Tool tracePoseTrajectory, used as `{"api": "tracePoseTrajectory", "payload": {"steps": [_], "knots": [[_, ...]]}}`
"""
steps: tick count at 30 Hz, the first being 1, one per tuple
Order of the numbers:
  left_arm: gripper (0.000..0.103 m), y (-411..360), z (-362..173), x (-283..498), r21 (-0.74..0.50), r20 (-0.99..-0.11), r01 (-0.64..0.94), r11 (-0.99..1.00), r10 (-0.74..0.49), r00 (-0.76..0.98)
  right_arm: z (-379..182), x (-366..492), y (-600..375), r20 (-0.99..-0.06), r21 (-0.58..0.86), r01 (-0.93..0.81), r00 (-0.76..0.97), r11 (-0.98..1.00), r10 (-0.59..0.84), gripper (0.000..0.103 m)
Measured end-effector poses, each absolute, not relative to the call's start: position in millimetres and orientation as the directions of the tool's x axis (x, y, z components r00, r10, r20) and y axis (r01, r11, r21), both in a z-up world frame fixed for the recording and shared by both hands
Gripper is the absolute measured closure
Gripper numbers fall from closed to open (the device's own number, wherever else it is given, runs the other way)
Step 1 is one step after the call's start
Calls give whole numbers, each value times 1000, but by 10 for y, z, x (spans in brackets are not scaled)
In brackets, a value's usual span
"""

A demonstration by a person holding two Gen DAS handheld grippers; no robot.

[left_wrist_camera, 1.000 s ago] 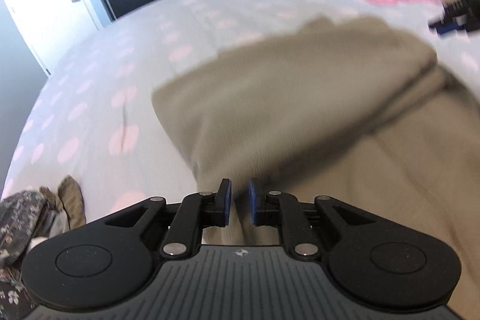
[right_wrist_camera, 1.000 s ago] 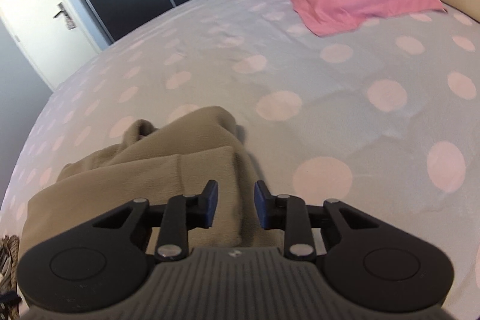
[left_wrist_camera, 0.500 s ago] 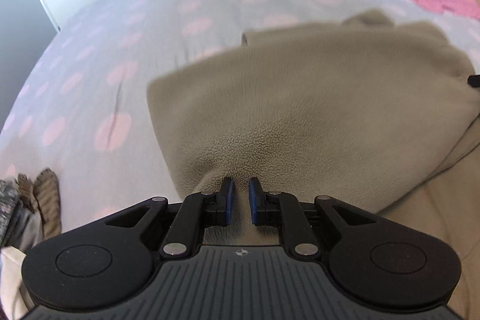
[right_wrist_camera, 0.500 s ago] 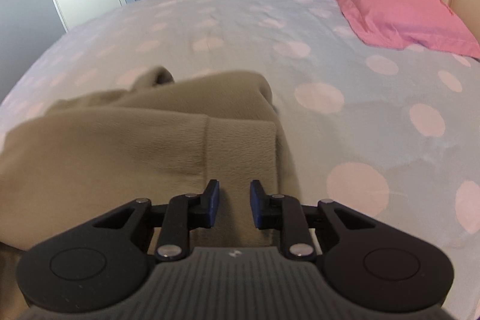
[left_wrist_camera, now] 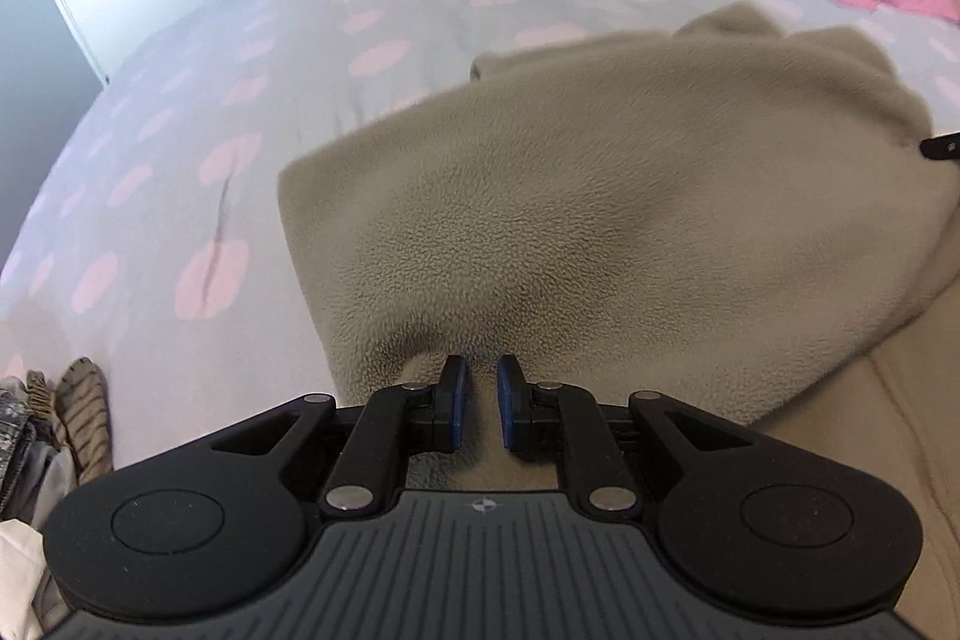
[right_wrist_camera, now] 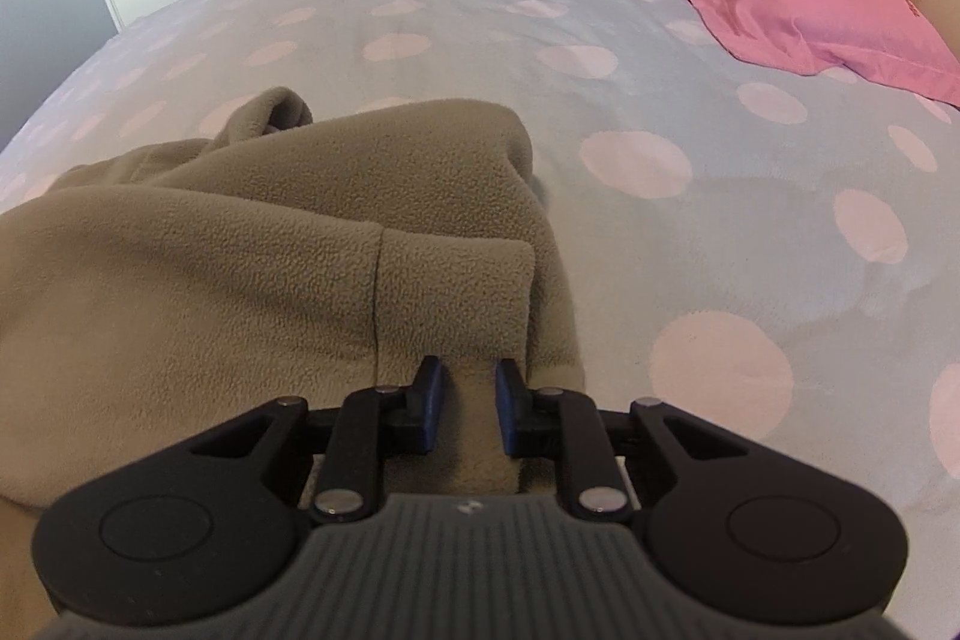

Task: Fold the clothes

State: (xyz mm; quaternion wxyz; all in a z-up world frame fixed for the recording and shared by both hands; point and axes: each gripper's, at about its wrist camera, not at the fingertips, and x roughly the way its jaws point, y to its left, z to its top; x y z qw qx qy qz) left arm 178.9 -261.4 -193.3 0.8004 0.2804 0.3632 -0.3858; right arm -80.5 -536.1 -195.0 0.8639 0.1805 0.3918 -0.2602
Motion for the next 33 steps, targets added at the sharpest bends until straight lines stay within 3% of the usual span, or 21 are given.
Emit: {"api": "tracePoseTrajectory", "payload": {"steps": [1, 2, 6, 16, 21, 23, 28, 33], "knots": [[92, -2541, -1881, 1751, 155, -787, 821, 550, -434, 439, -1912, -848, -5358, -768, 112, 588, 563, 801, -305, 76], [91, -2470, -1832, 1702, 149, -779, 822, 550, -446, 440, -1868, -902, -5350, -769, 112, 589, 562, 801, -306, 67], [84, -2194, -1677, 1520, 151, -782, 828, 541, -447, 434, -1692, -1197, -5313, -765, 150, 571, 584, 807, -271, 56], [68, -1594, -1712, 1187, 99, -852, 827, 553, -383, 358, -1718, -2037, -4954, -854, 142, 513, 497, 846, -158, 50], [67, -1352, -1862, 991, 54, -890, 801, 596, -336, 309, -1824, -2411, -4817, -890, 130, 532, 434, 837, -138, 50], [58, -1254, -1906, 910, 36, -902, 802, 596, -326, 282, -1867, -2570, -4773, -902, 152, 547, 417, 823, -111, 42], [56, -1071, -2062, 737, 10, -941, 797, 605, -264, 212, -2036, -2923, -4653, -938, 121, 570, 333, 813, -93, 38], [54, -1002, -2134, 571, -17, -963, 799, 601, -225, 149, -2113, -3215, -4691, -941, 206, 615, 337, 761, -17, 38]]}}
